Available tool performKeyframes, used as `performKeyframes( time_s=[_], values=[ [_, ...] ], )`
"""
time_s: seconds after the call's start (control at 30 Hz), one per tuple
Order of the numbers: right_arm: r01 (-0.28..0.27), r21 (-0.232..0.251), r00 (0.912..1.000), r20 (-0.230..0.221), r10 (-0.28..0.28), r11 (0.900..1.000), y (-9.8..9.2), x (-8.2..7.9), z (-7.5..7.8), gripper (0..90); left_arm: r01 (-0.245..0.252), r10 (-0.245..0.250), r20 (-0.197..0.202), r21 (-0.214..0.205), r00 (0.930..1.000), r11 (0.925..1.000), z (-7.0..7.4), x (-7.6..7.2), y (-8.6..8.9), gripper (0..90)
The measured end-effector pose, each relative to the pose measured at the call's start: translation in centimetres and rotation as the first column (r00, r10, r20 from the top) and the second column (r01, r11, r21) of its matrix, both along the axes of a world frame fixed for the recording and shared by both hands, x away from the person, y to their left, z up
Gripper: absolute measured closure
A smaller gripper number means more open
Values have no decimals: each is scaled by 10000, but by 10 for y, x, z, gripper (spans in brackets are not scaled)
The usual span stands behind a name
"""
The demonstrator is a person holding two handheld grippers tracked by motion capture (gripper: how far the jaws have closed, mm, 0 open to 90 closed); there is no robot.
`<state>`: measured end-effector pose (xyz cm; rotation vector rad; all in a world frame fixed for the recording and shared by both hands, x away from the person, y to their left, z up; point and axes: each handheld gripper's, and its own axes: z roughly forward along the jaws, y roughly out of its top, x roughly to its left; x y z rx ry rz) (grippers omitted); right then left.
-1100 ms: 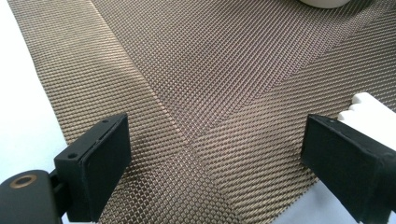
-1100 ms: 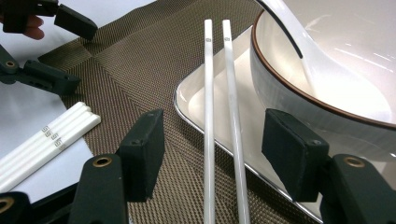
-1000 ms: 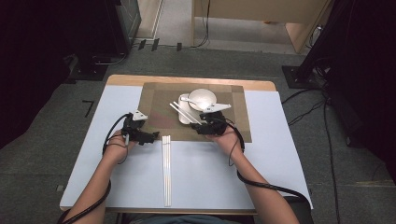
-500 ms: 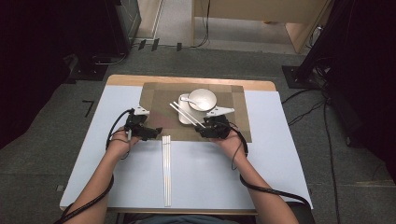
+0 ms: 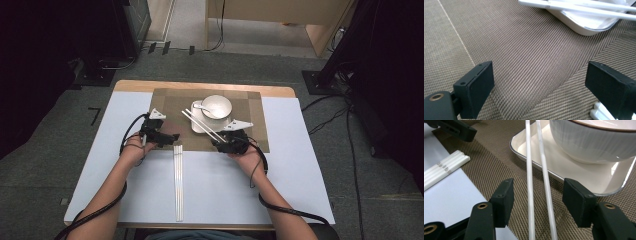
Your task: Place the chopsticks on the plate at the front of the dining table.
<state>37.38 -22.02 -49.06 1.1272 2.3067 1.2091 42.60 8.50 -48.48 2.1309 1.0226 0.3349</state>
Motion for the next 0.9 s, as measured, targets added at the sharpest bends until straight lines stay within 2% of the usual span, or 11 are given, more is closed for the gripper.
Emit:
performKeyframes(
  time_s=[0.33,0.6,0.77,0.9],
  values=[
    [464,175,9988,-162,-461,9988,-15,-11,0,460,226,-227,-65,-178,9997,9996,2,7,-12,83],
    [356,164,9994,-7,-356,9992,-19,-19,-2,500,292,-294,-40,-275,9996,9992,2,11,-17,83],
    [217,71,9997,-110,-216,9997,-21,-21,-3,511,189,-191,-48,-394,9998,9990,3,13,-17,83],
    [117,-66,9999,-84,-117,9999,-22,-23,-2,564,199,-200,-16,-446,9998,9988,4,13,-17,84]
  ],
)
